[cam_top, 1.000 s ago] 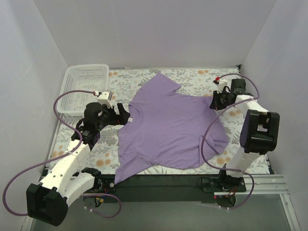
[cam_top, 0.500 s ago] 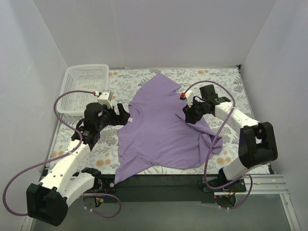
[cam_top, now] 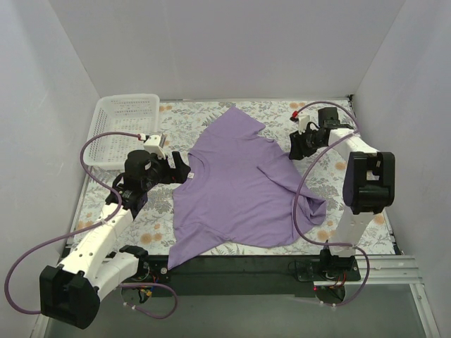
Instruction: Fold and stack the t-shirts
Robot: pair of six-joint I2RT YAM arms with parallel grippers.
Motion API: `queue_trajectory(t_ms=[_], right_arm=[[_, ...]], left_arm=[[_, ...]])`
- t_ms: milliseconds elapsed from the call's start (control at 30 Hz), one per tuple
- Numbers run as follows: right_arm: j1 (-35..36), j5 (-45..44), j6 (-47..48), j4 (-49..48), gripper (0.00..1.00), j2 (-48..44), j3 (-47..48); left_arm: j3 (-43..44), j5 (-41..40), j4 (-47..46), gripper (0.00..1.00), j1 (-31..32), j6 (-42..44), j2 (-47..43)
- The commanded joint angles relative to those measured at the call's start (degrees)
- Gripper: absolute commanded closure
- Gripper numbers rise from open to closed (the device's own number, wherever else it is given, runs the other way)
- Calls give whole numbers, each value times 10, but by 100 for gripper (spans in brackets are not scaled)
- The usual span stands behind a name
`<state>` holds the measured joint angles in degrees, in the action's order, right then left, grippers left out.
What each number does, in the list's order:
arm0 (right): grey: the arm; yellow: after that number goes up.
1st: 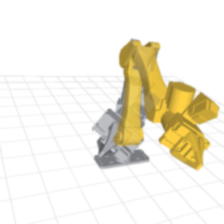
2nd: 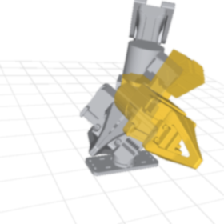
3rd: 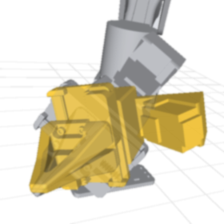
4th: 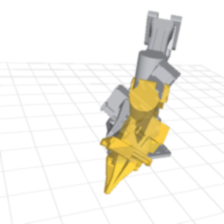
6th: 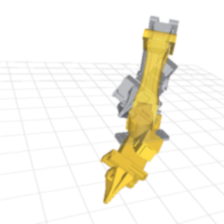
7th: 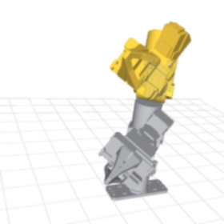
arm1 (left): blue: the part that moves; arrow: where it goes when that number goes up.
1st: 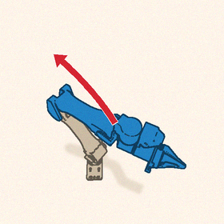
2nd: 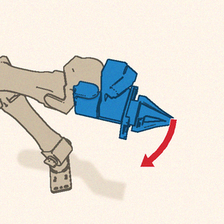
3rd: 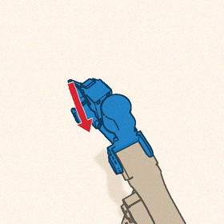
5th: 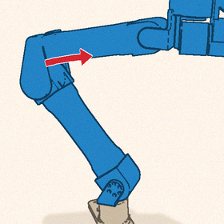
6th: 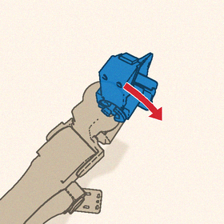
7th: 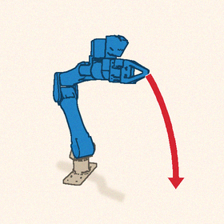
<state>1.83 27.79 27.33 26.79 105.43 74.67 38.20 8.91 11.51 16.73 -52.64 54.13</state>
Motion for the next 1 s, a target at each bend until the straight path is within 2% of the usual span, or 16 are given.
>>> queue_trajectory(t_ms=[0, 267, 633, 733, 767, 867, 967], right_arm=[[-12, 30, -5, 14, 49, 29, 56], [-29, 100, 13, 45, 52, 101, 105], [-28, 119, 22, 62, 58, 148, 147], [-28, 117, 25, 62, 69, 150, 149], [-28, 116, 25, 63, 78, 150, 151], [-28, 111, 26, 61, 94, 142, 148], [-28, 104, 30, 54, 99, 125, 137]], left_arm=[[-1, -12, -10, 17, 1, 10, 4], [0, -9, -10, 17, 0, 11, 13], [-1, -11, -10, 17, 0, 11, 20], [-1, -12, -10, 18, 1, 11, 22], [-1, -12, -10, 18, 0, 12, 22], [-1, -12, -10, 18, 1, 12, 24], [-1, -9, -10, 18, 0, 11, 25]])
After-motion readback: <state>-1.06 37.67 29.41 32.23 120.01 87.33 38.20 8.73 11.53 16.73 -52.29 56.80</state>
